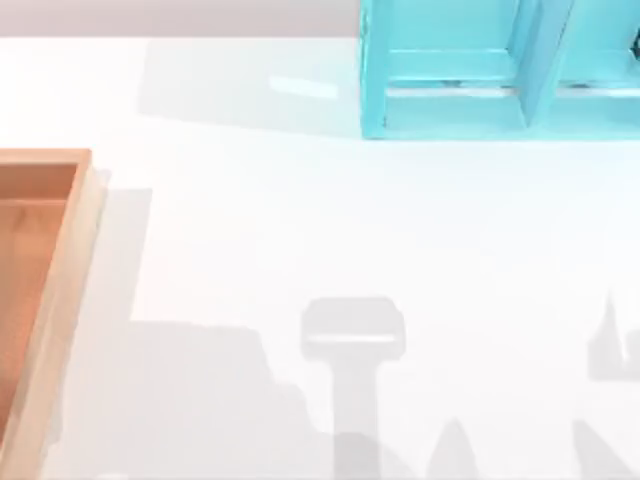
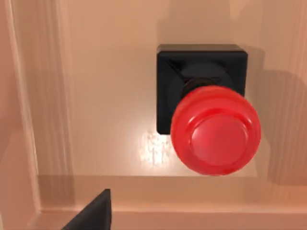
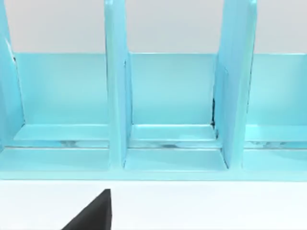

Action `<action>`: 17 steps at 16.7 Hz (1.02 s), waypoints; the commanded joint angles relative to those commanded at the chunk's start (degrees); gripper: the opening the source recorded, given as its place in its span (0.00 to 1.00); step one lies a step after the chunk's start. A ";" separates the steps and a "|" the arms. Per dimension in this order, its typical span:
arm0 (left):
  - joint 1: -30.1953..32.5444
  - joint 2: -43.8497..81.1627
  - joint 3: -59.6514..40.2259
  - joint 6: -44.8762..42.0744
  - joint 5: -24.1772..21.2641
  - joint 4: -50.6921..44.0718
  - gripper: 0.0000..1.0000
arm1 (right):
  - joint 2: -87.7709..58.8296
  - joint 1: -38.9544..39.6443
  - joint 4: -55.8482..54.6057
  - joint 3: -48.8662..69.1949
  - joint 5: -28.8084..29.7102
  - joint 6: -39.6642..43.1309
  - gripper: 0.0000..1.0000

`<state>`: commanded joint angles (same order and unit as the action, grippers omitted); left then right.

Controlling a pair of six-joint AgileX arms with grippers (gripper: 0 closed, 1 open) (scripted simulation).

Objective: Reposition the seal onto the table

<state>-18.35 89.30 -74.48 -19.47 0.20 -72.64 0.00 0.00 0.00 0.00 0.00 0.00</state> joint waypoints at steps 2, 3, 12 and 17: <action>-0.55 2.51 -2.42 -0.59 0.00 -2.08 1.00 | 0.00 0.00 0.00 0.00 0.00 0.00 1.00; -0.64 2.94 -2.79 -0.69 0.01 -2.39 1.00 | 0.00 0.00 0.00 0.00 0.00 0.00 1.00; -0.59 4.19 2.96 -0.65 0.00 4.38 1.00 | 0.00 0.00 0.00 0.00 0.00 0.00 1.00; -0.86 7.02 13.02 -0.98 0.00 18.05 1.00 | 0.00 0.00 0.00 0.00 0.00 0.00 1.00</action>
<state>-19.22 96.31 -61.46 -20.45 0.20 -54.59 0.00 0.00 0.00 0.00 0.00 0.00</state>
